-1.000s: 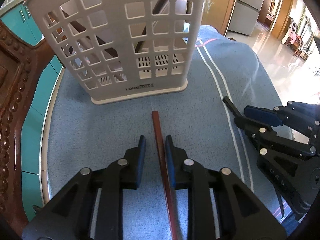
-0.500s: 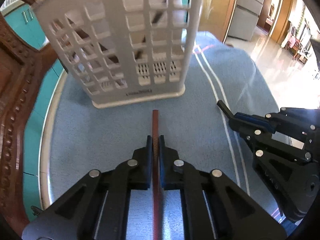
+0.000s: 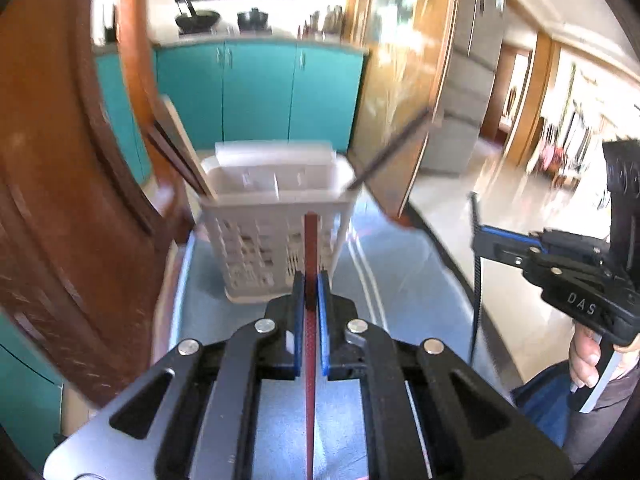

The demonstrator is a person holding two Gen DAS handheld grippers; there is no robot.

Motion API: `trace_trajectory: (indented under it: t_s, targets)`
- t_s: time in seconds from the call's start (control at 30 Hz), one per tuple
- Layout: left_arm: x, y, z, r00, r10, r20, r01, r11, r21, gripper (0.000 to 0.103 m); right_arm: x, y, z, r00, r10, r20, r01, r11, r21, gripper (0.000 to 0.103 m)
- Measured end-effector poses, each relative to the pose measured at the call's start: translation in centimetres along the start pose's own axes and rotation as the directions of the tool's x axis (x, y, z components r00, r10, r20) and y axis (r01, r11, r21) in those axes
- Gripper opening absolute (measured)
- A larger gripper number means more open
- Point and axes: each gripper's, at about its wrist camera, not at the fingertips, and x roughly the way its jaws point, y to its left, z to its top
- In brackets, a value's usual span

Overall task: Organize utensils
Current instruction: 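Lift both held chopsticks over the white caddy and lower them into it, then open the left gripper, then the right gripper, releasing the chopsticks into the caddy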

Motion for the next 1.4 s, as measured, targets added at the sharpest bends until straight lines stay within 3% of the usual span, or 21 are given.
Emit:
trace_trajectory:
  t_s: [0.13, 0.3, 0.5, 0.63, 0.7, 0.77, 0.87, 0.97, 1.13, 1.27, 1.4]
  targets:
    - [-4.3, 0.8, 2.4, 0.994, 0.009, 0.108, -0.008, 1.0, -0.005, 0.007, -3.2, -0.2, 3.4, 0.992, 0.066, 0.106, -0.069, 0.997, 0.021, 0.007]
    - [-7.8, 1.6, 7.1, 0.977, 0.01, 0.212, -0.007, 1.0, -0.011, 0.007, -4.9, 0.0, 8.8, 0.968, 0.115, 0.224, -0.128, 0.991, 0.044, 0.007]
    - [-10.6, 2.3, 12.1, 0.937, 0.033, 0.348, -0.016, 0.999, -0.051, 0.007, -4.1, 0.1, 12.4, 0.937, 0.084, 0.34, -0.137, 0.981, 0.134, 0.007]
    - [-11.0, 2.8, 12.0, 0.896, 0.093, 0.435, -0.054, 0.993, -0.103, 0.007, -2.7, 0.2, 13.1, 0.917, 0.052, 0.395, -0.134, 0.974, 0.183, 0.007]
    - [-10.1, 2.7, 12.0, 0.885, 0.134, 0.446, -0.089, 0.989, -0.121, 0.007, -2.5, 0.2, 13.2, 0.906, 0.044, 0.421, -0.132, 0.975, 0.181, 0.007]
    - [-8.8, 2.8, 12.1, 0.885, 0.154, 0.439, -0.107, 0.986, -0.13, 0.007, -2.4, 0.3, 12.9, 0.896, 0.018, 0.444, -0.104, 0.98, 0.171, 0.007]
    - [-5.4, 3.5, 12.3, 0.909, 0.179, 0.377, -0.138, 0.981, -0.134, 0.007, -2.2, 0.1, 12.8, 0.888, -0.015, 0.459, -0.072, 0.983, 0.171, 0.007]
    - [-2.9, 3.7, 12.5, 0.919, 0.21, 0.333, -0.175, 0.976, -0.132, 0.007, -2.1, -0.2, 12.7, 0.876, -0.046, 0.48, -0.051, 0.981, 0.186, 0.007]
    - [-0.7, 3.1, 12.2, 0.922, 0.263, 0.283, -0.243, 0.964, -0.105, 0.007, -1.3, -0.7, 12.5, 0.878, -0.071, 0.474, -0.033, 0.978, 0.208, 0.007]
    - [0.0, 3.5, 12.1, 0.936, 0.247, 0.25, -0.222, 0.967, -0.125, 0.008, -0.7, -1.2, 12.4, 0.878, -0.09, 0.47, -0.021, 0.974, 0.226, 0.007]
    - [-0.4, 3.7, 12.2, 0.931, 0.249, 0.266, -0.221, 0.966, -0.132, 0.021, -0.3, -1.6, 12.7, 0.873, -0.093, 0.479, -0.038, 0.966, 0.257, 0.007]
